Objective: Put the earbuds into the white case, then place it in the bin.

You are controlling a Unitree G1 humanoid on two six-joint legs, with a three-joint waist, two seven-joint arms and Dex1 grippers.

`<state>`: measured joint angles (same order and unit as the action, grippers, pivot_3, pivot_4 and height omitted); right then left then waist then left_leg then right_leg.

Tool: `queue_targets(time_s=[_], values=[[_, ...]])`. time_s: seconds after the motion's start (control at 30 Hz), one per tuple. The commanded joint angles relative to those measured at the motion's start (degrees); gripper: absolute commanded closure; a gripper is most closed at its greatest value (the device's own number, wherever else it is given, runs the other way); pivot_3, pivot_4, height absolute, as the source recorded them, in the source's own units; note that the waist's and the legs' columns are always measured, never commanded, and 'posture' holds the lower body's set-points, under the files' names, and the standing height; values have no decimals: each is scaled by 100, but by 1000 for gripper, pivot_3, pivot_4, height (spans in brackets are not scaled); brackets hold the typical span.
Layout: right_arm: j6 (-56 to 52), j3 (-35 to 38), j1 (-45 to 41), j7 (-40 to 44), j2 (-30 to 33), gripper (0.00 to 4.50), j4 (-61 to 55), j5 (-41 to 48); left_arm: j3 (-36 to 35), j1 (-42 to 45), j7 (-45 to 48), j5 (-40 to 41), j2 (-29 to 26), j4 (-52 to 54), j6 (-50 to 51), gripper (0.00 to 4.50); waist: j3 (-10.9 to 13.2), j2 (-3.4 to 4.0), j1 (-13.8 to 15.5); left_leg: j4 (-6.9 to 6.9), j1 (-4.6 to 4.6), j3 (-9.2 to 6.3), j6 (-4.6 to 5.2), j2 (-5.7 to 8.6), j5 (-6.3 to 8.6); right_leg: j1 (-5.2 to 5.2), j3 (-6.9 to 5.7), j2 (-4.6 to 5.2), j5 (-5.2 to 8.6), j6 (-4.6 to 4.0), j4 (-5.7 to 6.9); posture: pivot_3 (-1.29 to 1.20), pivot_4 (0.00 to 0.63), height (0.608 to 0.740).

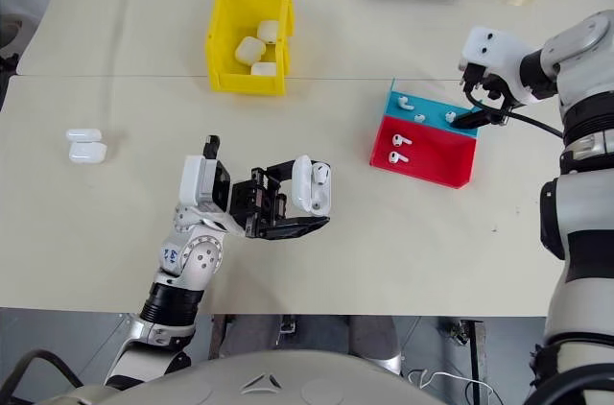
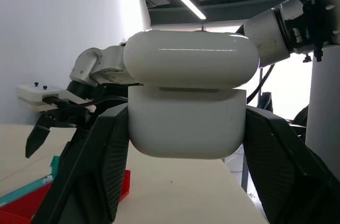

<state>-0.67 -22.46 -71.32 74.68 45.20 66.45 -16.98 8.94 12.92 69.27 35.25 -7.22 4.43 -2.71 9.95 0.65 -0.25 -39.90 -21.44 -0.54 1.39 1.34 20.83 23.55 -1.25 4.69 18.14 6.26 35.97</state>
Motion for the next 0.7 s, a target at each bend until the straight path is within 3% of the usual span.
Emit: queue_targets(time_s=[0.03, 0.17, 0.7], values=[[283, -3, -181, 75, -28, 667, 151, -167, 23, 0, -76, -14, 6, 293, -82, 1624, 0, 1, -2, 0, 0, 0, -1, 0, 0, 0, 0, 0, 0, 0, 0, 0, 150, 740], [433, 3, -198, 0, -129, 1895, 304, -329, 49, 48, -135, -7, 12, 312, -56, 1624, 1, 3, -2, -1, 0, 0, -1, -1, -1, 1, 0, -1, 0, 0, 2, 0, 150, 740], [668, 35, -276, -160, -304, 1895, 636, -685, 40, 149, -291, 28, -22, 403, 23, 1624, 1, 3, -1, -5, 0, -1, -3, -1, -2, 0, 0, -1, 0, 0, 6, 0, 150, 740]])
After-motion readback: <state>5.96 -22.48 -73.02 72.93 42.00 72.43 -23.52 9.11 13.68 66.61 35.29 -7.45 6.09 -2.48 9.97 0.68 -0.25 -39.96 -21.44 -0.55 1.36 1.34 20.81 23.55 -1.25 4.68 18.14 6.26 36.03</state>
